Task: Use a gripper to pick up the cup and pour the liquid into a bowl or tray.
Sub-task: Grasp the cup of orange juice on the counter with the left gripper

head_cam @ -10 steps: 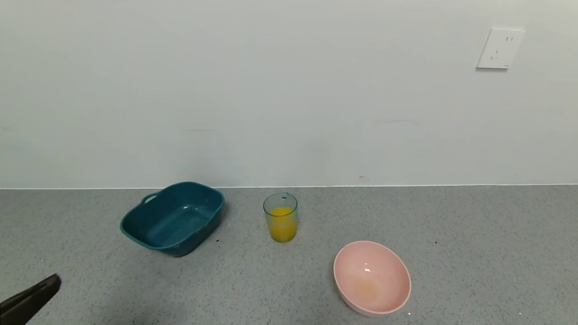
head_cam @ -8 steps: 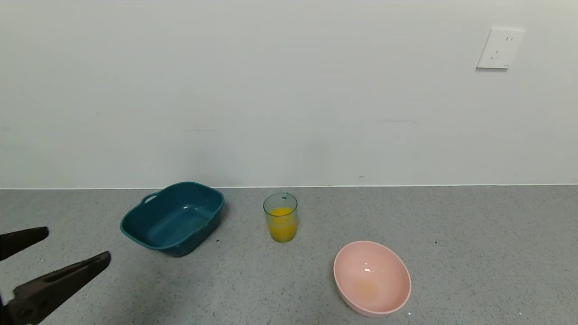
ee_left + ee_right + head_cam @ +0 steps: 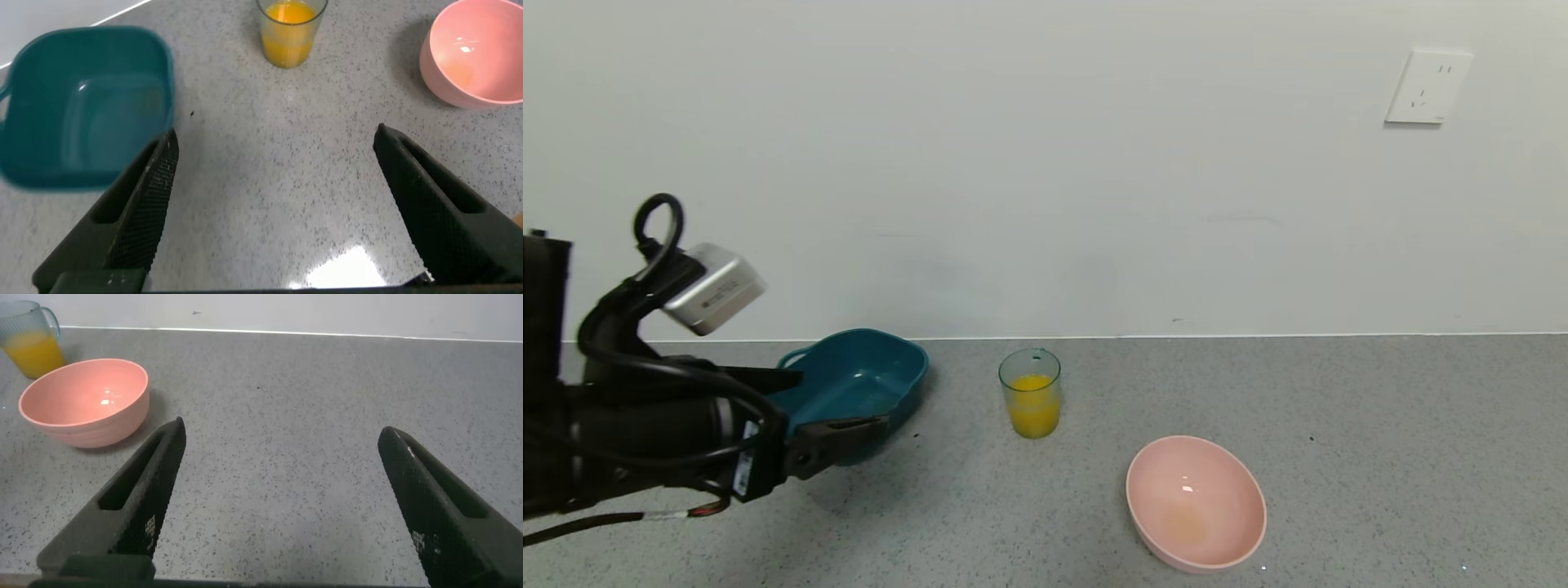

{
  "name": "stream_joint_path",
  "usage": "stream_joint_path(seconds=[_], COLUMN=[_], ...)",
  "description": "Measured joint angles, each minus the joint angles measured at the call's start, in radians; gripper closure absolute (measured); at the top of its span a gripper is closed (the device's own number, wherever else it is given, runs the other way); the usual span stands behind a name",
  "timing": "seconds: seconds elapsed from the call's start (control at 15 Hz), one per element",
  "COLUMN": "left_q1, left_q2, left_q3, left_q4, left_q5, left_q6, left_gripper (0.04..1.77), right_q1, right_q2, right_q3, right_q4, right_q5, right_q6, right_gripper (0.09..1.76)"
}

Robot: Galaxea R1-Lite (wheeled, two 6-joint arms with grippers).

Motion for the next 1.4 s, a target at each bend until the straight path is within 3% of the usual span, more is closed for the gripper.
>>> stream_joint_path(seconds=[0.53,0.73,1.0,1.4], left_q1=[-0.152,-0.168,-0.173,-0.179], left_q2=[0.367,0.483,0.634,0.811], left_q3=[-0.027,-0.023,-0.009,0.033], left_q4=[-0.230,-0.322,-0.546,-0.844], left_q5=[0.097,0.121,0.148,0.172], left_q6=[0.005,-0.014,-0.074,-0.090], left_gripper=[0.09,0.09,0.09,0.09], right_q1=[0.000,0.000,0.000,0.000], right_q2=[0.000,0.000,0.000,0.000], right_q3=[0.000,0.000,0.000,0.000], right_q4=[0.000,0.000,0.000,0.000], right_q5=[0.000,0.000,0.000,0.000], right_q6=[0.000,0.000,0.000,0.000], right_gripper=[0.14,0.14,0.14,0.14])
